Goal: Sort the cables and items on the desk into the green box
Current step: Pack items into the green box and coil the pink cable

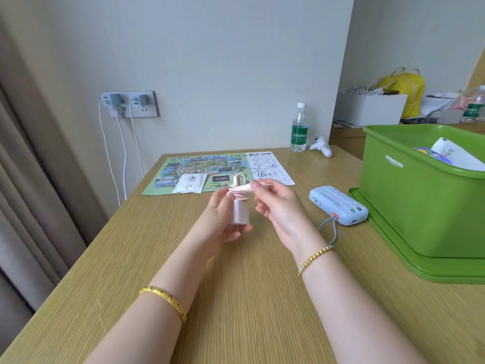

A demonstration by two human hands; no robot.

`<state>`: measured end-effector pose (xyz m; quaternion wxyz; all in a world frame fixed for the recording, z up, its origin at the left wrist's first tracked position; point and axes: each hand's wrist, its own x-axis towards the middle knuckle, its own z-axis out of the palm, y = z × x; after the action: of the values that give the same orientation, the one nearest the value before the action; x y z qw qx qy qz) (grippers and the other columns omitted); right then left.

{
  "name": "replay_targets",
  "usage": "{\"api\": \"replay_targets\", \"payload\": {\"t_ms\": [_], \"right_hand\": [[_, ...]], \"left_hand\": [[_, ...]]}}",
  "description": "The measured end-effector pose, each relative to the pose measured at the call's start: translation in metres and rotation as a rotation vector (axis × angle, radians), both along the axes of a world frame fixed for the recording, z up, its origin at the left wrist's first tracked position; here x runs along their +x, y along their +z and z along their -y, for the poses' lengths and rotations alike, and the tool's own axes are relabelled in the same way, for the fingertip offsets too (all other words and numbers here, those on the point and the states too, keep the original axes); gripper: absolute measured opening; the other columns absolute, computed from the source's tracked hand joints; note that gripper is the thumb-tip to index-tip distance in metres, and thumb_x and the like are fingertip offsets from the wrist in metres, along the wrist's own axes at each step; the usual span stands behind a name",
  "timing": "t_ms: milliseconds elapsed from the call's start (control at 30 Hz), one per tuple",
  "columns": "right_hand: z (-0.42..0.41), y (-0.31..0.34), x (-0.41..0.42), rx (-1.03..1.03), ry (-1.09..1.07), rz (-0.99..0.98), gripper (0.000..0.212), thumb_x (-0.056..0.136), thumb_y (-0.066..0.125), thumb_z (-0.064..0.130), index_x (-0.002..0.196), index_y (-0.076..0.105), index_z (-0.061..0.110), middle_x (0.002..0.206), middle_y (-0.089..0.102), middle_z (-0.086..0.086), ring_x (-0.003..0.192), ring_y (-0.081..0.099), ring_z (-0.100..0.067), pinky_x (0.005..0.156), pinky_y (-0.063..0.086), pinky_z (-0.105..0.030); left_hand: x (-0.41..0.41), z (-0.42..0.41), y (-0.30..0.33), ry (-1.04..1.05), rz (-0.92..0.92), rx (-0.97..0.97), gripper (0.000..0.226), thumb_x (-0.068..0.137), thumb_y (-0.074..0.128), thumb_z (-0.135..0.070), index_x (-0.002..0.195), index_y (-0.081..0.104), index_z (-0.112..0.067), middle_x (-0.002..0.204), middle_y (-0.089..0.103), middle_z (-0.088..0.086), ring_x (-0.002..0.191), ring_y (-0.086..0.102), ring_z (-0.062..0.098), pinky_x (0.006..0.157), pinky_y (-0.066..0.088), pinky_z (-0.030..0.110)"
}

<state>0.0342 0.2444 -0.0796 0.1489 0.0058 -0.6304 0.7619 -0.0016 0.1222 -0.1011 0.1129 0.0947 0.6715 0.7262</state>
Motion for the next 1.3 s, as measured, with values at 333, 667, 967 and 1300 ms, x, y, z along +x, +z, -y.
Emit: {"api": "replay_targets", "payload": {"t_ms": [333,667,967,1300], "right_hand": [[0.001,0.004,0.004,-0.066,0.234,0.140,0.004,0.088,0.054,0.006,0.090,0.055,0.008,0.056,0.047,0.006,0.057,0.039,-0.011,0.058,0.033,-0.025],[0.004,-0.004,0.001,-0.078,0.120,0.190,0.021,0.096,0.046,0.017,0.078,0.057,0.020,0.075,0.057,0.006,0.069,0.048,-0.006,0.067,0.035,-0.024],[0.008,-0.003,0.004,0.057,0.116,0.184,0.019,0.098,0.040,0.015,0.086,0.055,0.017,0.084,0.062,0.009,0.075,0.053,-0.006,0.071,0.038,-0.020],[0.025,-0.007,0.000,0.147,-0.066,-0.130,0.018,0.097,0.038,0.010,0.105,0.049,0.022,0.100,0.058,0.005,0.084,0.054,-0.006,0.056,0.038,-0.003]], "left_hand": [[0.001,0.004,0.009,-0.179,-0.002,0.020,0.042,0.091,0.031,-0.057,0.093,0.066,-0.033,0.075,0.068,0.001,0.060,0.064,0.016,0.043,0.045,0.020],[-0.001,0.000,0.005,-0.199,0.085,0.093,0.056,0.086,0.035,-0.067,0.123,0.049,-0.027,0.116,0.063,0.006,0.091,0.069,0.021,0.060,0.056,0.036],[0.001,-0.010,0.000,0.063,0.048,0.122,0.049,0.091,0.034,-0.060,0.110,0.050,-0.018,0.099,0.060,0.010,0.071,0.057,0.020,0.065,0.044,0.032],[-0.005,-0.009,0.000,0.354,-0.012,0.173,0.011,0.092,0.039,-0.036,0.091,0.047,-0.029,0.083,0.059,0.002,0.049,0.060,0.011,0.045,0.042,0.024]]}}
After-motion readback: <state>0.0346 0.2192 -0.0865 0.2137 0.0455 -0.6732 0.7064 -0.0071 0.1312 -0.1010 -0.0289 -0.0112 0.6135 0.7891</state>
